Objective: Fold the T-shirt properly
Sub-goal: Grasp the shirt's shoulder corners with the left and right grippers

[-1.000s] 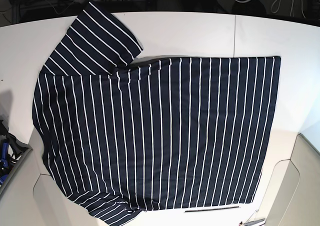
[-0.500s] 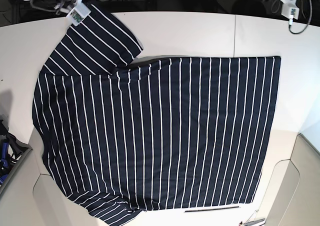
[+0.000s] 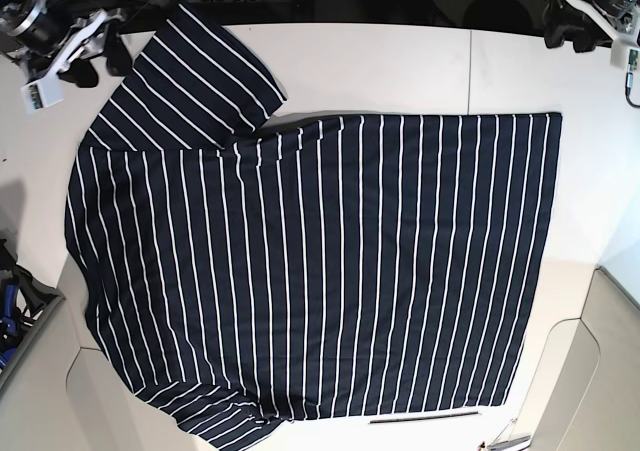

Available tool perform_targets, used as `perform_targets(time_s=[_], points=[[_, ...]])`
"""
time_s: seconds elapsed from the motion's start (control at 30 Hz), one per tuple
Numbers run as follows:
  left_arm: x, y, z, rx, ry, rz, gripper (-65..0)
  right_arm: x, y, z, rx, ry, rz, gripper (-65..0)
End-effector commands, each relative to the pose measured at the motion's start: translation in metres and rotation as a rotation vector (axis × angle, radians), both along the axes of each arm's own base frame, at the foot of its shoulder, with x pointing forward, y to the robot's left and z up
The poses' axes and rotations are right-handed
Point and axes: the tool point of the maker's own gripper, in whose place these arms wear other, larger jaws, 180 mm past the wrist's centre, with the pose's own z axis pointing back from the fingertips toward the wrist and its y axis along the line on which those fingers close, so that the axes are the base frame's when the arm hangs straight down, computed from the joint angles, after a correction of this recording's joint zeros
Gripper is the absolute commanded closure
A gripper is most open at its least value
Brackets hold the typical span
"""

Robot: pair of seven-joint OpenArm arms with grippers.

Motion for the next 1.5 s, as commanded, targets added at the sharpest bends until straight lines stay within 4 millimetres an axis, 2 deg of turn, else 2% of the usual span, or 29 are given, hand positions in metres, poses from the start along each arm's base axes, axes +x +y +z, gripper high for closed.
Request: perform_targets(time_s=[0.0,0.13,0.3,0.37,0.57,0.77,0.9,1.1,1.3,1.47], points=[[0.009,0.005,0.009,0.015,-0.03,-0.002,-37.6,0.003,-0.002,0.005,0.012,-0.02,-0.001,-34.3],[0.027,0.008,0.017,0.03,-0.075,-0.014,-37.6,-0.006,-0.011,-0.012,0.036,0.033,-0.045,-34.3],[0.048,0.016,0.024,0.044,-0.122,-0.021,-39.7,-0.004,-0.019,-0.03,0.088,0.063,-0.092,-34.3],[0.054,0.023,0.022,0.042,-0.128,-0.006,-43.3,-0.002,-0.019,-0.034,0.113,0.062,-0.096,-34.3],[0.066,0.044,-0.002,0.005,-0.104,0.049,-43.7,0.004,-0.02,-0.042,0.16,0.071,-0.129,-34.3],[0.081,0.057,-0.029,-0.031,-0.063,0.079,-43.7,0.005,-0.013,-0.04,0.204,0.058,-0.133,-34.3],[0.092,0.061,-0.04,-0.034,-0.05,0.081,-43.7,0.008,-0.012,-0.038,0.219,0.05,-0.135,-34.3],[0.106,0.063,-0.041,-0.056,-0.072,0.101,-43.7,0.009,-0.009,-0.035,0.246,0.042,-0.139,-34.3],[0.106,0.057,-0.045,-0.066,-0.063,0.088,-43.7,0.009,-0.004,-0.031,0.27,0.048,-0.129,-34.3],[0.106,0.05,-0.05,-0.074,-0.047,0.069,-43.7,0.014,0.006,-0.016,0.247,0.026,-0.069,-34.3]])
